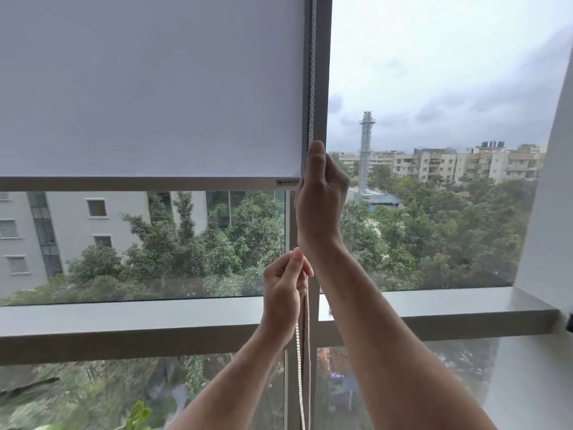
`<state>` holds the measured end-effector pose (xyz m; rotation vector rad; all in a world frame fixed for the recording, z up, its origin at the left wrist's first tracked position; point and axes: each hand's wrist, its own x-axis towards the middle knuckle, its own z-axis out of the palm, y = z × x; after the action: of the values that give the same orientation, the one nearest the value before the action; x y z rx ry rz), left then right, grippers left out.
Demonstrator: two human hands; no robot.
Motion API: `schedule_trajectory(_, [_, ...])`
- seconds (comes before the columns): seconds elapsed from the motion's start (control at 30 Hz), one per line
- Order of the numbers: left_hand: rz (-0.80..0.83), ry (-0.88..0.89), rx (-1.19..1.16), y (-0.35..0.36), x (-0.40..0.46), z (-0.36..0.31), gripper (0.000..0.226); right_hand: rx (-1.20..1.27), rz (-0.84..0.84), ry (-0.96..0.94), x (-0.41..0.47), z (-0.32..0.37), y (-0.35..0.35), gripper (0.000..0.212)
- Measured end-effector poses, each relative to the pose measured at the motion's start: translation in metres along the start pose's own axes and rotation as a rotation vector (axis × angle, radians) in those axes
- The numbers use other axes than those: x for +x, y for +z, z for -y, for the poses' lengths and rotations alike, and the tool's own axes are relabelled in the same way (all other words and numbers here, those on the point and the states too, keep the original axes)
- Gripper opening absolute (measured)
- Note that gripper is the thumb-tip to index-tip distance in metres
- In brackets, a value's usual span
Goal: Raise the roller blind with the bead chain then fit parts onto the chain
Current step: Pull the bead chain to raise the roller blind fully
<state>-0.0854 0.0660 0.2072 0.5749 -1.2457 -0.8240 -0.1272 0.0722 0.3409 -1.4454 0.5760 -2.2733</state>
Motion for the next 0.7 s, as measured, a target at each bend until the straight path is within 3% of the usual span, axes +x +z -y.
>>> schedule_trajectory(0.2, [0.002,-0.12,0.041,-0.019,0.028,-0.017,0.053,-0.037,0.027,0.038,-0.031,-0.024,-0.029,0.048])
schedule_trajectory(0.37, [0.059,0.064,0.023,0.005,0.059,-0.069,0.045,-0.063,0.023,-0.028,-0.053,-0.034,-0.038,0.042])
schedule_trajectory(0.53, [0.195,0.086,-0.079,0.041,0.081,-0.116,0.041,-0.065,0.037,0.124,-0.084,-0.052,-0.046,0.047])
schedule_trajectory(0.7, [0.04,0.106,-0.156,0.053,0.072,-0.107,0.042,0.058,0.12,0.288,-0.094,-0.062,-0.065,0.049])
